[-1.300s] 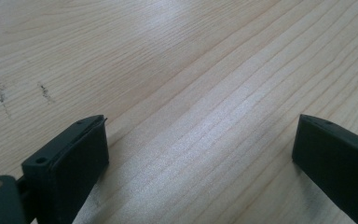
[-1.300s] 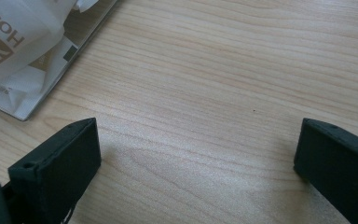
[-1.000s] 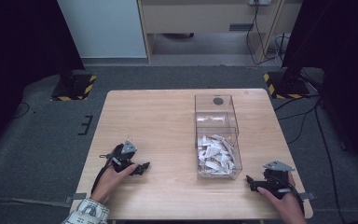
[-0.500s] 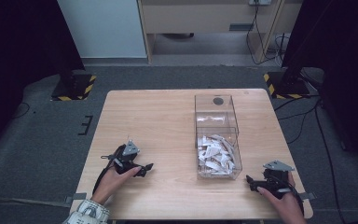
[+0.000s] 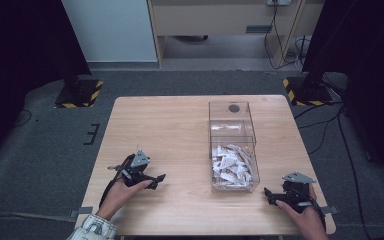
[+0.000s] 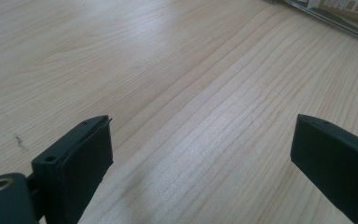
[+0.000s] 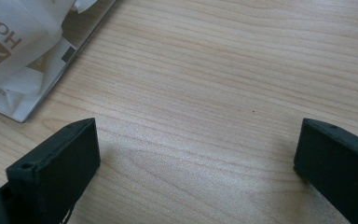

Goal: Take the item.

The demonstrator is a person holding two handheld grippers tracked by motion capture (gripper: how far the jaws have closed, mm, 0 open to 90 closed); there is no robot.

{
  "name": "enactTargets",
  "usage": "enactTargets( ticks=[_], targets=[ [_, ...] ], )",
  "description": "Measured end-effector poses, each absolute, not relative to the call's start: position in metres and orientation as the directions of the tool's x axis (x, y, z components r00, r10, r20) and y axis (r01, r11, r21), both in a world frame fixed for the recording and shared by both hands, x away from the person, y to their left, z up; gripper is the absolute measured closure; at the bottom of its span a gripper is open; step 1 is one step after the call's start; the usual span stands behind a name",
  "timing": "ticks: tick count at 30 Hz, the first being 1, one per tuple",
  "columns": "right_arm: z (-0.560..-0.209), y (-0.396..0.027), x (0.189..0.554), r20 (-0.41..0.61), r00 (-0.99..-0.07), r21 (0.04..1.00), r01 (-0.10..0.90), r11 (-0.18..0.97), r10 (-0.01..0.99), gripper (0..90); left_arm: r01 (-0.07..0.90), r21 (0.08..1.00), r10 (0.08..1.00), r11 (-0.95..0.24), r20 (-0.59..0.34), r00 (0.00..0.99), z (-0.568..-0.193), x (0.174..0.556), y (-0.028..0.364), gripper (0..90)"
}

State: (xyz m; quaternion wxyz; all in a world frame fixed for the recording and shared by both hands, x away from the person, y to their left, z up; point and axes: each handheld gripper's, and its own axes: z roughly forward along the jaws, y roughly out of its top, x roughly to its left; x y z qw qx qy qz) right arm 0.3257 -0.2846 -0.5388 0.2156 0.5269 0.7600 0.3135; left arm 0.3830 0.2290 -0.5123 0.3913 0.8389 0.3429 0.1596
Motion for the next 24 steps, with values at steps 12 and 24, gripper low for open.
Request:
enactTargets(
  ticks=[12,24],
  targets=[
    [-0.539,-0.285,0.326,0.005,-0.351,0.704,0.666,0.246,0.936,0.6,0.428,0.781,0.668,-0.455,-0.017,0.744,-0.495,0.380,0.220,10.0],
    [-0.539,-0.285,0.326,0.004,-0.351,0.704,0.666,0.247,0.936,0.6,0.389,0.768,0.622,-0.509,0.016,0.783,-0.473,0.385,0.202,6.3]
  ],
)
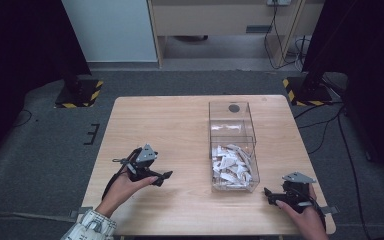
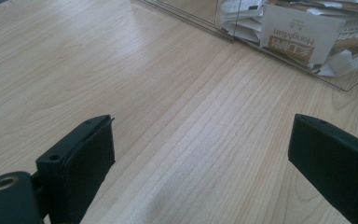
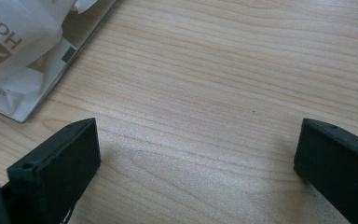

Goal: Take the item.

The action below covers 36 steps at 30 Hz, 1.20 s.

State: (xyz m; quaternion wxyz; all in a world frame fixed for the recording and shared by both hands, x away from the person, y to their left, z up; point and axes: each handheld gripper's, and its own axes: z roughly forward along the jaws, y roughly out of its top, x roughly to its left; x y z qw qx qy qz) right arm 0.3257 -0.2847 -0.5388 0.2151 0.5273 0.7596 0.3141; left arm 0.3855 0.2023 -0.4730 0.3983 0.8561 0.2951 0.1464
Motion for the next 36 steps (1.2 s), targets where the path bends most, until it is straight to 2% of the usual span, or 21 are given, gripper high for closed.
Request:
enactTargets(
  ticks=[20,24,36],
  targets=[
    [-0.539,-0.285,0.326,0.004,-0.351,0.704,0.666,0.246,0.936,0.6,0.333,0.788,0.589,-0.518,0.046,0.807,-0.442,0.401,0.175,6.2],
    [-0.539,-0.285,0.326,0.005,-0.351,0.704,0.666,0.246,0.936,0.6,0.311,0.775,0.576,-0.549,0.082,0.813,-0.441,0.403,0.165,6.6],
    [-0.539,-0.285,0.326,0.004,-0.350,0.705,0.666,0.246,0.937,0.6,0.298,0.782,0.540,-0.547,0.059,0.840,-0.437,0.403,0.143,6.0]
  ],
)
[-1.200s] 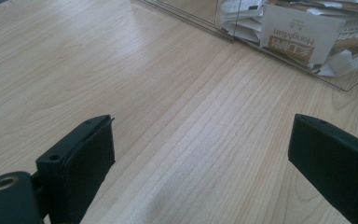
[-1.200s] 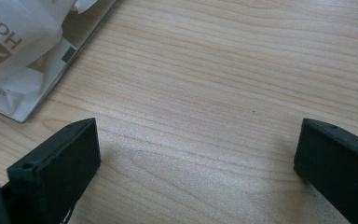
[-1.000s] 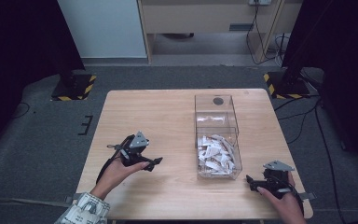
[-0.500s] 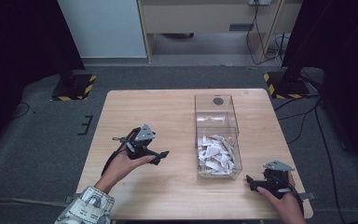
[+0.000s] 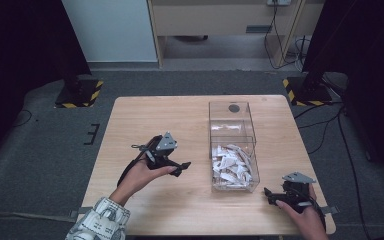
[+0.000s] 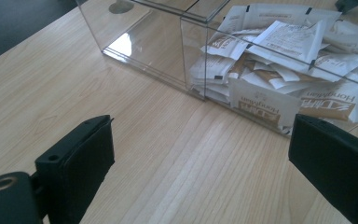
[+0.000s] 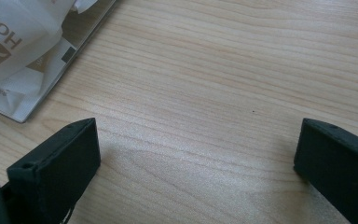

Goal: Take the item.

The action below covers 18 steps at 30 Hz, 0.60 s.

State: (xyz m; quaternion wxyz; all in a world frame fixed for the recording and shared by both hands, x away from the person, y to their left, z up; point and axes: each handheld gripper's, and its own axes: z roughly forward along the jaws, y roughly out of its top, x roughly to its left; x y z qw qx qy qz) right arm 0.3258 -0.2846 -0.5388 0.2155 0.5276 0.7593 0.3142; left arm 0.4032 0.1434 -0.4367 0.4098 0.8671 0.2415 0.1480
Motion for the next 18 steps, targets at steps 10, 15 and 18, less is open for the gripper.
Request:
enactTargets(
  ticks=[10,15,18],
  targets=[
    [-0.539,-0.285,0.326,0.004,-0.351,0.704,0.666,0.246,0.936,0.6,0.273,0.800,0.521,-0.534,0.057,0.852,-0.424,0.404,0.123,6.1],
    [-0.539,-0.285,0.326,0.004,-0.351,0.705,0.666,0.246,0.936,0.6,0.259,0.802,0.509,-0.539,0.065,0.858,-0.418,0.403,0.114,6.4],
    [-0.539,-0.285,0.326,0.004,-0.351,0.704,0.666,0.246,0.936,0.6,0.249,0.798,0.497,-0.549,0.072,0.865,-0.416,0.403,0.108,6.3]
  ],
)
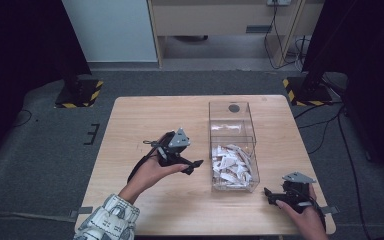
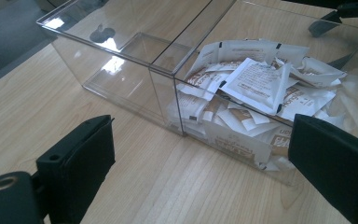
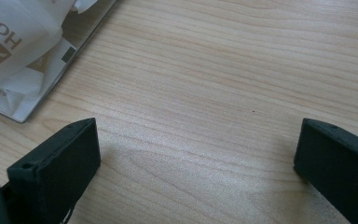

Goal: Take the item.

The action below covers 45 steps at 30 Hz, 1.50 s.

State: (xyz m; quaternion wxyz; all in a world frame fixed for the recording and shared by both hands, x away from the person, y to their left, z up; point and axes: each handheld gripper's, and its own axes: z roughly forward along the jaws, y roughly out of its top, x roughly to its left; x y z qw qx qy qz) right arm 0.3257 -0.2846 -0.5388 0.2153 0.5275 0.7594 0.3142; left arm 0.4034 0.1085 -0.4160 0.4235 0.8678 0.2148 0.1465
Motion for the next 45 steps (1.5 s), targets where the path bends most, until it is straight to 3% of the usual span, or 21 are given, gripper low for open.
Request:
enactTargets(
  ticks=[38,45],
  targets=[
    [-0.539,-0.285,0.326,0.005,-0.351,0.704,0.666,0.246,0.936,0.7,0.187,0.821,0.451,-0.539,0.094,0.887,-0.385,0.407,0.057,8.0],
    [-0.539,-0.285,0.326,0.005,-0.351,0.704,0.666,0.246,0.936,0.7,0.170,0.802,0.408,-0.573,0.100,0.908,-0.389,0.404,0.039,15.3]
  ],
)
